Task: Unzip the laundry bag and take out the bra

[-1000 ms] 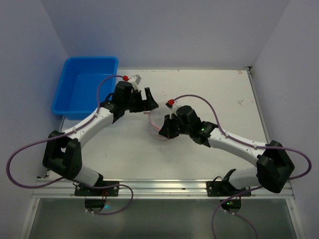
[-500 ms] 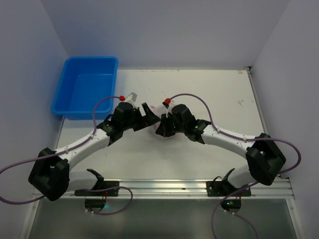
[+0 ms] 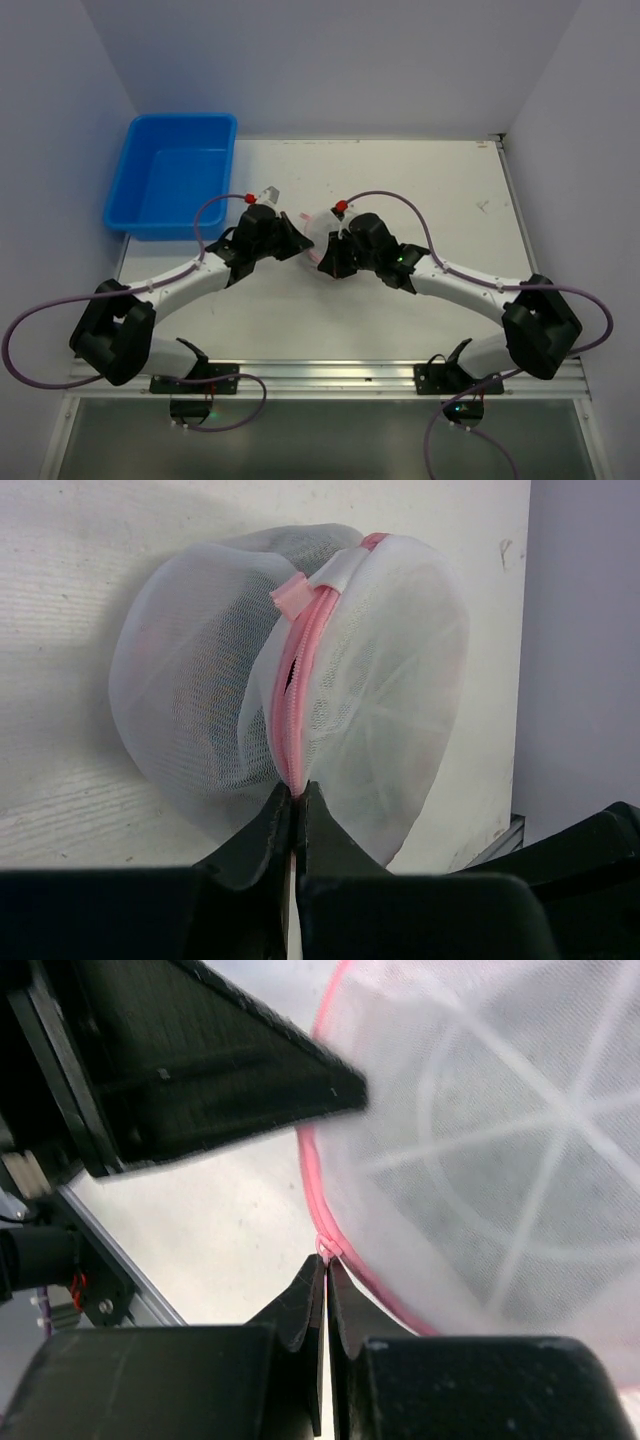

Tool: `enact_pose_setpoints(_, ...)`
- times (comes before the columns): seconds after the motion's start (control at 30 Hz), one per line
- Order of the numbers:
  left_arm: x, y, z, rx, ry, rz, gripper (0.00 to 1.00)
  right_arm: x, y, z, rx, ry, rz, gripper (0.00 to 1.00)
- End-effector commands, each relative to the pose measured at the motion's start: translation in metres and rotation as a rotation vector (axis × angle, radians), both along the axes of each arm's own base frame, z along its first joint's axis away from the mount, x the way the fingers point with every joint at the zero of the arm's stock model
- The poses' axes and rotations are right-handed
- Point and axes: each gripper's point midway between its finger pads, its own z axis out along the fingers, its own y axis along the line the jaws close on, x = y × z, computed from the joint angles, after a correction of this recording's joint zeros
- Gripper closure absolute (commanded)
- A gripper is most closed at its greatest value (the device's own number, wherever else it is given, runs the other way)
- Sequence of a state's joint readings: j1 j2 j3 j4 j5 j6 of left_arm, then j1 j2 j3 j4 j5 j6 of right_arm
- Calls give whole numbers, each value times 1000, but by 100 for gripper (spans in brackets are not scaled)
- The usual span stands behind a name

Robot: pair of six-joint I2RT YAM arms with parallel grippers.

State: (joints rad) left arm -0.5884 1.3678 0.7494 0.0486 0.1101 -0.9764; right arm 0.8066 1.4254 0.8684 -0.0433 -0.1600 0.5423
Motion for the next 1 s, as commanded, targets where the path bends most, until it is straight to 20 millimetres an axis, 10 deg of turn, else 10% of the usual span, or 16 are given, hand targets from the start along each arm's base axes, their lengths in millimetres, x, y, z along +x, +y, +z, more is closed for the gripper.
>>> enact_pose_setpoints(0.0,10,11,16,20,-64,34,100,-2,-29,-3,-62,-39,-45,100)
enact_pose_setpoints(0.27,-2,49,2,142,-65,-17,100,14,-112,-21,-124,14,-208,100)
enact_pose_setpoints(0.5,19,32,4,185,-112,-196,100,7,-75,4,-11,11,-67,100)
enact_pose_setpoints(0.73,104,8,59,164,-214,-187,45,-9,-1,39,124,47,98,100)
enact_pose_setpoints(0.87,101,15,72,129,-199,-129,2,2,20,52,174,41,87,100)
enact_pose_setpoints(0.97,80,34,61,134,-154,-72,0,12,23,52,165,26,75,100)
